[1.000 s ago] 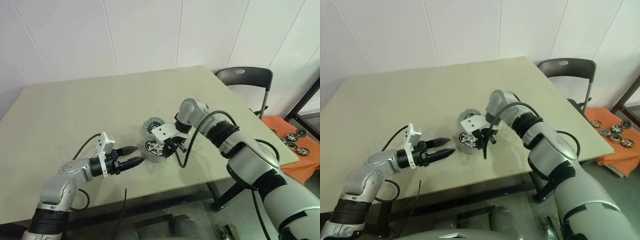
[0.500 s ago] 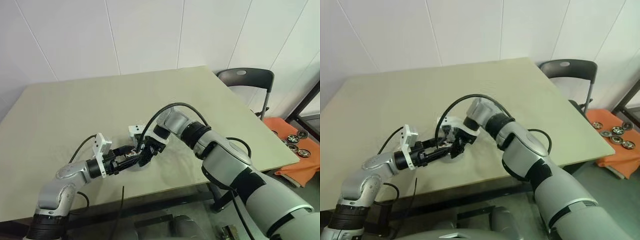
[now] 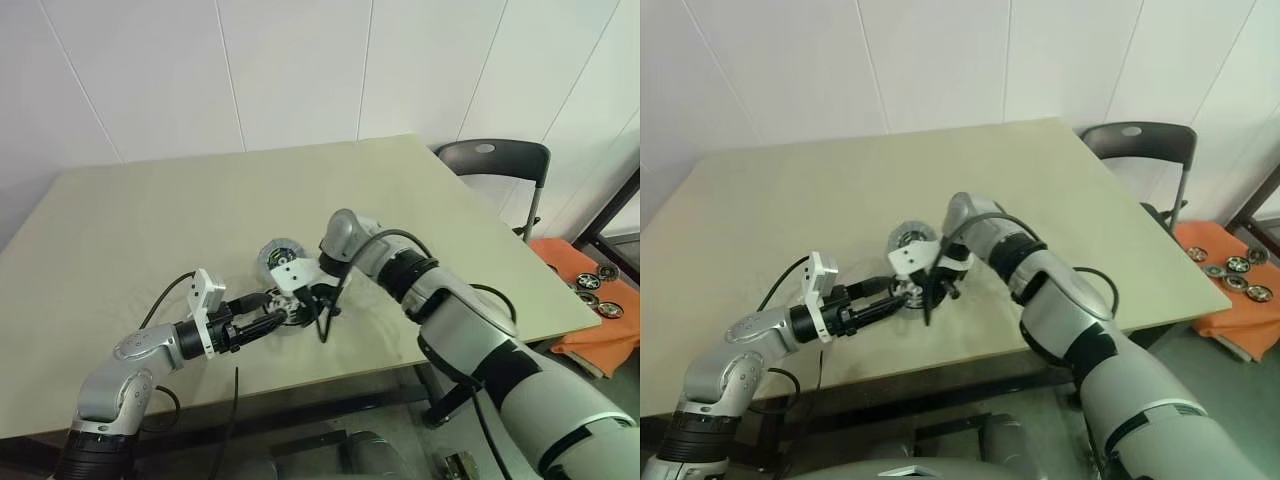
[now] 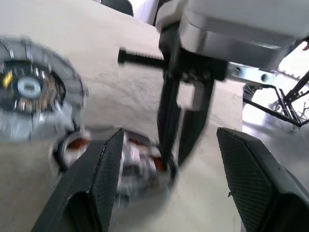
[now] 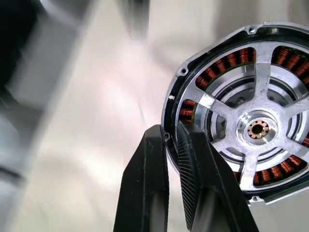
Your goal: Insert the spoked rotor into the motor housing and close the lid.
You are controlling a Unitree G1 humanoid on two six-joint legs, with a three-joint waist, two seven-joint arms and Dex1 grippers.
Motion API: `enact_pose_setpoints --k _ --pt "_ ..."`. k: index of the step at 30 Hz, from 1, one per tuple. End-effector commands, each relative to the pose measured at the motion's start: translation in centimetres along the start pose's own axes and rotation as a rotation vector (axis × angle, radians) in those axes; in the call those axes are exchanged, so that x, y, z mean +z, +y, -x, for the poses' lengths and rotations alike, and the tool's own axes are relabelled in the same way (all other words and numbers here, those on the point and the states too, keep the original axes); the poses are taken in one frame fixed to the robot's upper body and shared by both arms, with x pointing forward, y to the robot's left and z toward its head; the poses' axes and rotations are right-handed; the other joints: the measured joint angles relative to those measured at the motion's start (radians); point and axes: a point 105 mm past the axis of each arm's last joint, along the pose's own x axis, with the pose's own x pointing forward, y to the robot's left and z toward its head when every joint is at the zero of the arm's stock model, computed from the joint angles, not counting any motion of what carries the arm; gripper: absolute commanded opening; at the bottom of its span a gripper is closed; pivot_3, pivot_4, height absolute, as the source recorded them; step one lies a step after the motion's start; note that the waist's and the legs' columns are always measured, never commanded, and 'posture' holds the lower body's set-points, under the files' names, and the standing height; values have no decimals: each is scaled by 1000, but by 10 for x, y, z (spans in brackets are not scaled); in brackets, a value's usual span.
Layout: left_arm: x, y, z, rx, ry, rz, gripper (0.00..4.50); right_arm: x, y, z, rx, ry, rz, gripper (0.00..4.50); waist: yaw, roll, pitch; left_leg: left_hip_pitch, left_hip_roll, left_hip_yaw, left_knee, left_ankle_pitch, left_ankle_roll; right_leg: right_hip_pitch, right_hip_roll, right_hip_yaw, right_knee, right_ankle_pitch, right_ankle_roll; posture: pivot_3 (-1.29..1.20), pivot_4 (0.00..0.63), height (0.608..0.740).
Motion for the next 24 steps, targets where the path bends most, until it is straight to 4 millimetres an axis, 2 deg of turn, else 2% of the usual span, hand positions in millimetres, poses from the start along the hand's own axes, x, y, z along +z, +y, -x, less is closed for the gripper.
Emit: enact_pose_setpoints --k 1,5,12,18,24 --pt "11 -1 -2 -19 -19 -36 3285 -25 5 11 -15 82 -9 116 -1 0 0 0 0 0 0 0 0 0 0 0 0 0 0 0 0 740" --pt "13 1 -3 -26 -16 -39 3285 -33 11 12 6 100 -4 116 2 0 0 0 0 0 -1 0 0 0 0 0 0 0 0 0 0 740" --pt "14 3 -5 -34 -13 -40 3285 -34 17 16 43 107 -6 116 21 0 0 0 0 0 -1 0 0 0 0 0 0 0 0 0 0 740" --pt "10 2 -5 -39 -11 -31 3285 -53 18 29 19 195 17 116 21 0 0 -3 0 0 -1 0 0 -2 0 0 -1 0 1 0 0 740" --pt "10 3 -6 -41 -12 -27 3285 -64 24 31 31 220 32 116 22 0 0 -2 -1 0 1 0 0 0 -1 0 -1 -1 1 0 0 740"
